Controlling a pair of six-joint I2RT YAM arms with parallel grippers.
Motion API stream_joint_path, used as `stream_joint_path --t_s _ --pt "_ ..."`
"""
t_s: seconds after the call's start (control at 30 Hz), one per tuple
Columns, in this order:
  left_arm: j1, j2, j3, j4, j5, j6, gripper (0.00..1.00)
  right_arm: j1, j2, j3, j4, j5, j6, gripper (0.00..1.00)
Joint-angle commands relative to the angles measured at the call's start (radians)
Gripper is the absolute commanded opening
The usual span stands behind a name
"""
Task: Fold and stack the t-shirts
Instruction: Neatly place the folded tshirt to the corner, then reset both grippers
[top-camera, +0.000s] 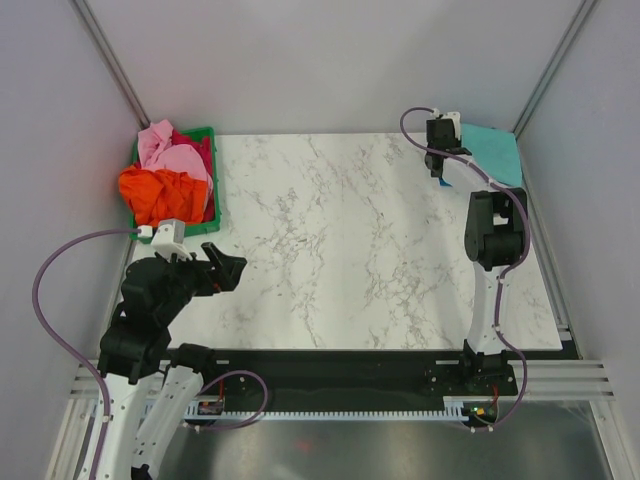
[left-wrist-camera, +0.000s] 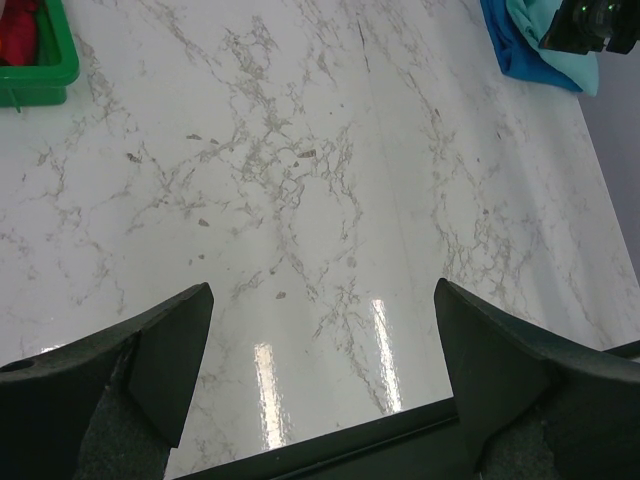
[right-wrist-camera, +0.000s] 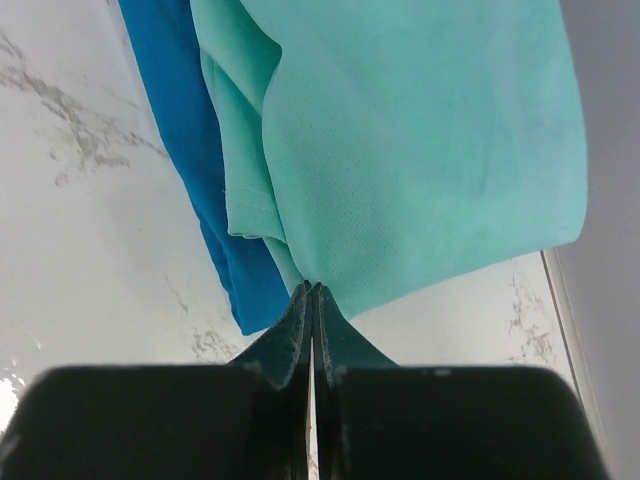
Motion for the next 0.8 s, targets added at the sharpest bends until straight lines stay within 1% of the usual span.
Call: stream_joint_path --t_s 0.0,0.1,0.13,0.17,0.2,0.23,0.3,0.43,0.6,0.67,0.7,0.77 --pt "0.008 -0.007 0.000 0.042 0.019 -0.007 1.00 0.003 -0.041 -0.031 0.047 0.012 0.030 0.00" --pt "0.009 -0.007 -0.001 0.044 0.019 -0.007 1.00 0.003 -0.037 -0.039 0.044 0.011 0.043 0.00" --pt "0.012 -0.007 0.000 0.042 0.020 -0.007 1.00 0.003 -0.035 -0.034 0.041 -0.003 0.047 0.07" --pt "0.012 -0.009 -0.002 0.042 0.020 -0.007 1.00 0.003 -0.035 -0.031 0.041 -0.014 0.049 0.22" --pt "0.012 -0.007 -0.002 0.044 0.019 -0.007 1.00 0.002 -0.035 -0.030 0.031 -0.022 0.053 0.39" --pt "0.014 -0.006 -0.001 0.044 0.020 -0.007 1.00 0.002 -0.043 -0.021 0.027 -0.028 0.058 0.71" --pt "0.015 -0.004 0.000 0.044 0.022 -0.007 1.00 0.002 -0.061 -0.024 0.021 -0.064 0.075 0.83" --pt "0.021 -0.004 0.000 0.044 0.027 -0.005 1.00 0.002 -0.167 -0.050 0.022 -0.137 0.121 0.88" --pt "0.031 0.005 0.000 0.045 0.034 -0.002 1.00 0.003 -0.262 -0.076 0.019 -0.212 0.172 0.90" --pt "0.037 0.007 0.000 0.047 0.037 -0.001 1.00 0.002 -0.326 -0.128 0.016 -0.285 0.222 0.90" --pt "0.040 0.007 0.000 0.045 0.039 -0.001 1.00 0.002 -0.387 -0.161 0.024 -0.322 0.242 0.90" --pt "0.050 0.010 -0.001 0.048 0.043 0.001 1.00 0.014 -0.464 -0.316 0.068 -0.426 0.299 0.91"
